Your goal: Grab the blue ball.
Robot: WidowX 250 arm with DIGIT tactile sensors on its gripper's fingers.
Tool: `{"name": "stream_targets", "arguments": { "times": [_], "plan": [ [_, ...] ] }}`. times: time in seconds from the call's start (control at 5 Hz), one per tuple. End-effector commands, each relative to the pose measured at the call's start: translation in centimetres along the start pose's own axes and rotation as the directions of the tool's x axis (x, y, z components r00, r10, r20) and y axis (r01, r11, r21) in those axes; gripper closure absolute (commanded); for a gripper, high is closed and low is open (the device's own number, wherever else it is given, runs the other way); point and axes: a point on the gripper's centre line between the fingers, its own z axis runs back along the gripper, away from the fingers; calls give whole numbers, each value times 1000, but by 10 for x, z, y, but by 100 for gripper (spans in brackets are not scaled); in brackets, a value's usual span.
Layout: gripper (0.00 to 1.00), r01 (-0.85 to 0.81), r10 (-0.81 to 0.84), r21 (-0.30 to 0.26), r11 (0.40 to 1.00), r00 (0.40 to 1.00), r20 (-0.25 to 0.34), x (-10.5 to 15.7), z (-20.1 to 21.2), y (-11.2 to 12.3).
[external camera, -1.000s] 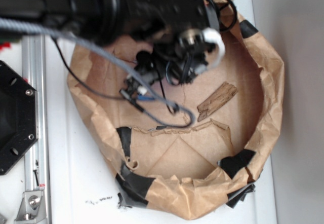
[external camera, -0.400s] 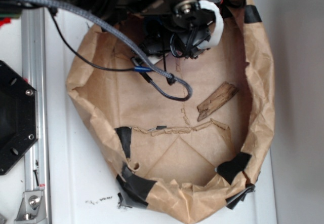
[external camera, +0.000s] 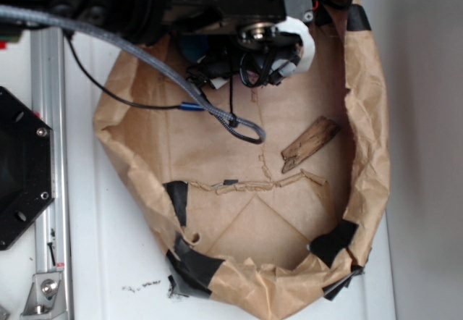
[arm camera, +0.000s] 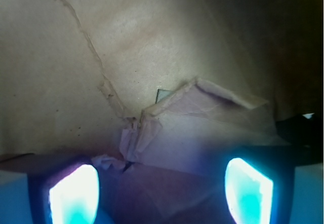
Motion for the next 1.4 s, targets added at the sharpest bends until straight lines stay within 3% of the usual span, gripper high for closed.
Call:
{"name": "stream_targets", "arguments": {
  "times": [0.0,0.2,0.4,0.6,0.8,1.0,1.2],
  "plan": [
    [0,-47,43,100,994,998,37,1,38,16],
    [0,-71,71,-13,997,997,-9,-3,20,0],
    [0,-99,93,-54,994,991,-93,-19,0,-10],
    [0,-94,85,-77,993,990,-112,-20,-15,-16],
    [51,-67,49,-111,992,987,-152,-17,-40,-31],
    [100,-131,122,-82,988,987,-104,-14,-23,-24],
    [100,-295,265,-73,953,923,-278,-5,14,-16]
  ]
}}
